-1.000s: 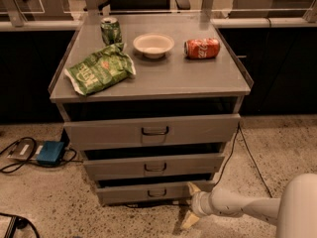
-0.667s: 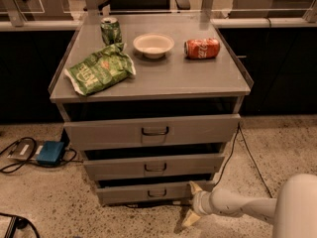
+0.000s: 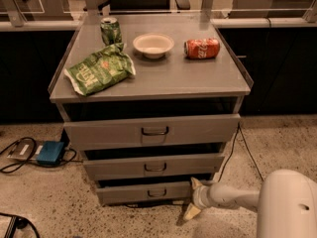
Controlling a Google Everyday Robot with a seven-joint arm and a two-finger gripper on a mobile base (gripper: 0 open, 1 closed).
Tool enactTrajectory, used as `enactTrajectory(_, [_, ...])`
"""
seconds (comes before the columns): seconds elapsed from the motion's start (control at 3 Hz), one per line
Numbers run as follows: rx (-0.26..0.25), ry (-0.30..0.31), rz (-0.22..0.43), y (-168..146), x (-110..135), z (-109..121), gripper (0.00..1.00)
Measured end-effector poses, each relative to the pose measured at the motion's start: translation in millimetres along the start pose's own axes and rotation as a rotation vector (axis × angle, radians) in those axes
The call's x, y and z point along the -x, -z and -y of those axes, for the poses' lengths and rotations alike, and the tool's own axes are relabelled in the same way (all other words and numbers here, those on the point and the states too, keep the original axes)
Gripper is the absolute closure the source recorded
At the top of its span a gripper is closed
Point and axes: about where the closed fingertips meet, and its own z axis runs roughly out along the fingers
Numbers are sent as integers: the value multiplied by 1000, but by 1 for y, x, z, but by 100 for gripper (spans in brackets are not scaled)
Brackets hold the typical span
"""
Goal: Open bottom drawer
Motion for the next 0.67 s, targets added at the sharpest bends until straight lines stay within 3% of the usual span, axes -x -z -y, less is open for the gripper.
enactTrajectory(0.67, [18, -23, -17, -30, -14, 21, 0])
